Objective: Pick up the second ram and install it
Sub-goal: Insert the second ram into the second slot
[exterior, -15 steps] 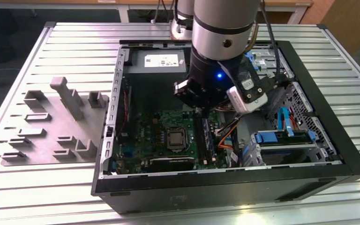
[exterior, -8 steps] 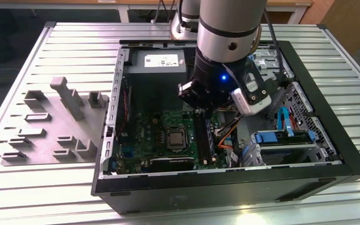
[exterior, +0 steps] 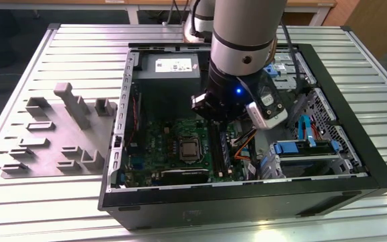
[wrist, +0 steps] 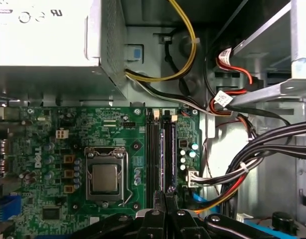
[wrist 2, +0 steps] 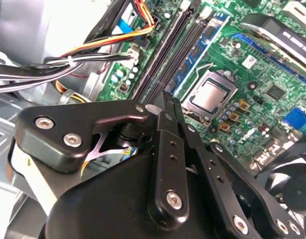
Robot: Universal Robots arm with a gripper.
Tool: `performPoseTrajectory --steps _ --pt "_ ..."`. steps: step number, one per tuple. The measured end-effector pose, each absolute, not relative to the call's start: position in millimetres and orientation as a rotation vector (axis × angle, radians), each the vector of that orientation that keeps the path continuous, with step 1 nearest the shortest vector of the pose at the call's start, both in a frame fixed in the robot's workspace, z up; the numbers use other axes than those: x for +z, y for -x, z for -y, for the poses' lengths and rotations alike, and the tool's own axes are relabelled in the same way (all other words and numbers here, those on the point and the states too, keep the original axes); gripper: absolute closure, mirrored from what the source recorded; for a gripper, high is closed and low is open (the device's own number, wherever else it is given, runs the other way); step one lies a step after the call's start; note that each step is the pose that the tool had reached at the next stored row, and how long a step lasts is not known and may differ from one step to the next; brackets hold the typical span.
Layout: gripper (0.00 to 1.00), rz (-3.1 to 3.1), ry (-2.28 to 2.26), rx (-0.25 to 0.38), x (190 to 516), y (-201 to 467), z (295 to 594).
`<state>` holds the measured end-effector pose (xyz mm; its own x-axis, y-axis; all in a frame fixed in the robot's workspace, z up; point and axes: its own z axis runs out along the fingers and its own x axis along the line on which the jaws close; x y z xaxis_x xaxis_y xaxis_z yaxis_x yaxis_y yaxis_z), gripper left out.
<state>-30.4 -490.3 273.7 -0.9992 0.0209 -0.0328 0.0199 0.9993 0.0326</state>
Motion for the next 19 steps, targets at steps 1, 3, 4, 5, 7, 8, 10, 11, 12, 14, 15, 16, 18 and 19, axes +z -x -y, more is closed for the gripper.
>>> performPoseTrajectory --steps 1,3,4,5,7,8,10,11,12,14,15,16,18,19 --pt "0.88 -3.108 -0.032 0.05 272.2 30.3 490.3" --pt "0.88 -3.108 -0.032 0.05 269.3 30.3 490.3" --pt "0.88 -3.108 -0.032 0.05 267.8 30.3 490.3" --pt "0.88 -3.108 -0.032 0.05 266.2 30.3 490.3" --pt "0.88 -3.108 -0.032 0.05 262.4 30.4 490.3" --pt "0.88 -3.108 -0.032 0.05 261.3 30.3 490.3" --pt "0.88 -3.108 -0.032 0.05 259.7 30.4 490.3" --pt "0.88 -3.108 -0.032 0.05 258.6 30.4 490.3" --pt "0.88 -3.108 -0.032 0.05 257.4 30.4 490.3" --pt "0.88 -3.108 -0.032 0.05 254.2 30.4 490.3" --pt "0.88 -3.108 -0.032 0.05 252.5 30.4 490.3" --pt "0.88 -3.108 -0.032 0.05 250.7 30.3 490.3" --pt "0.88 -3.108 -0.032 0.05 246.9 30.4 490.3" --pt "0.88 -3.108 -0.032 0.05 245.1 30.4 490.3"
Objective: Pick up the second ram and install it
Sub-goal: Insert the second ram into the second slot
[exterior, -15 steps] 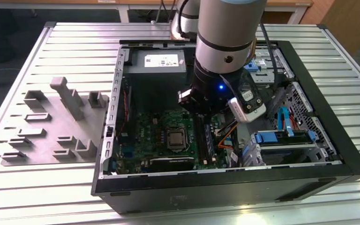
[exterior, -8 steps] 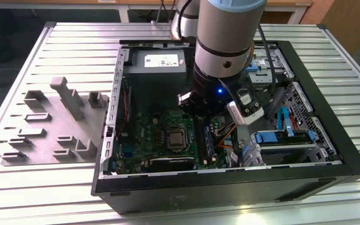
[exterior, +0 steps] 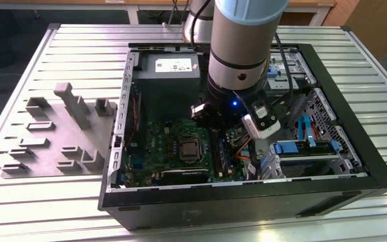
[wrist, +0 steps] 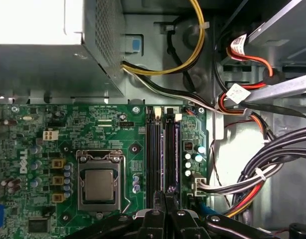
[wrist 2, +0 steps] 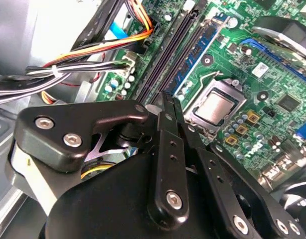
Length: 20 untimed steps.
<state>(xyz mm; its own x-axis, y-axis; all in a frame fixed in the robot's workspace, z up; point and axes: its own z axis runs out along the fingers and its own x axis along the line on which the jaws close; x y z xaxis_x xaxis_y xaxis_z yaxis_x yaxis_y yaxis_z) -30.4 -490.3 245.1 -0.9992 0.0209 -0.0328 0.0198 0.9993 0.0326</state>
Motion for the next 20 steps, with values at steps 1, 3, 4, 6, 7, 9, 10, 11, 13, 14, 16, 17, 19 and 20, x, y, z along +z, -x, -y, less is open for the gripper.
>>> performPoseTrajectory --steps 1,3,4,6,7,9,10,11,13,14,16,17,19,20 --pt "0.88 -3.108 -0.032 0.05 243.3 30.4 490.3" --pt "0.88 -3.108 -0.032 0.05 240.7 30.4 490.3" --pt "0.88 -3.108 -0.032 0.051 240.2 30.4 490.3" --pt "0.88 -3.108 -0.032 0.056 239.6 30.4 490.1" --pt "0.88 -3.108 -0.032 0.058 239.3 30.4 489.8" --pt "0.88 -3.108 -0.032 0.063 238.5 30.3 489.1" --pt "0.88 -3.108 -0.032 0.064 238.2 30.3 488.6" --pt "0.88 -3.108 -0.032 0.065 237.9 30.3 488.2" --pt "0.88 -3.108 -0.032 0.066 237.3 30.3 487.2" --pt "0.88 -3.108 -0.032 0.067 236.9 30.3 486.8" --pt "0.88 -3.108 -0.032 0.068 235.1 30.3 486.7" --pt "0.88 -3.108 -0.032 0.068 233.9 30.4 486.6" --pt "0.88 -3.108 -0.032 0.068 232.6 30.4 486.7" --pt "0.88 -3.108 -0.032 0.069 232.2 30.4 486.7"
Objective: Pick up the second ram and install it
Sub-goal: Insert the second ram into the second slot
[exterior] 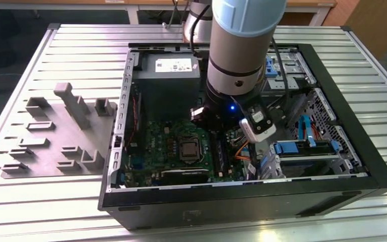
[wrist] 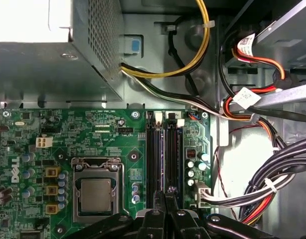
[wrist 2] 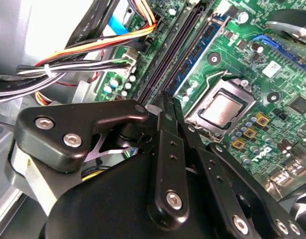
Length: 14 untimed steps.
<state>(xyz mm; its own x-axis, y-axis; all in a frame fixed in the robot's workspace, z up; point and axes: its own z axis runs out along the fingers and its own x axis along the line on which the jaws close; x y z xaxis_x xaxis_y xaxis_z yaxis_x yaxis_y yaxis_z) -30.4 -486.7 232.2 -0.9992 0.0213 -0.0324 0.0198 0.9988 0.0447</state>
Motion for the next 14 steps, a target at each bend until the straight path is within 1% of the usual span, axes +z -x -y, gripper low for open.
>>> performPoseTrajectory --steps 14 --pt "0.88 -3.108 -0.032 0.076 227.3 33.3 486.5"
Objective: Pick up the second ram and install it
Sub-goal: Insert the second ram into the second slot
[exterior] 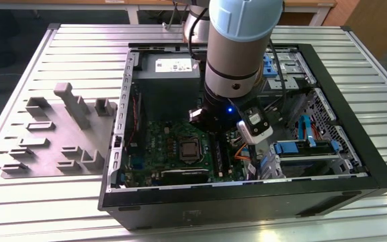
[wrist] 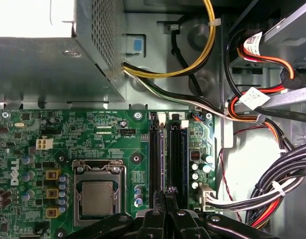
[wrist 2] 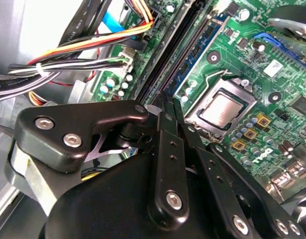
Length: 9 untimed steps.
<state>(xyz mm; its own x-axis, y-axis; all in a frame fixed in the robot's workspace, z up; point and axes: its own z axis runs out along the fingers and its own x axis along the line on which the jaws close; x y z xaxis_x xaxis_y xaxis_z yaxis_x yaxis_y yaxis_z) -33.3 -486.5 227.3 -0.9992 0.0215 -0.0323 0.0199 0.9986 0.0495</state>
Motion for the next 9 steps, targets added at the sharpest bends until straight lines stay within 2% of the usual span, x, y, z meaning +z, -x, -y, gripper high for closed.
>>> performPoseTrajectory --steps 9 --pt "0.88 -3.107 -0.033 0.081 226.3 33.2 486.0"
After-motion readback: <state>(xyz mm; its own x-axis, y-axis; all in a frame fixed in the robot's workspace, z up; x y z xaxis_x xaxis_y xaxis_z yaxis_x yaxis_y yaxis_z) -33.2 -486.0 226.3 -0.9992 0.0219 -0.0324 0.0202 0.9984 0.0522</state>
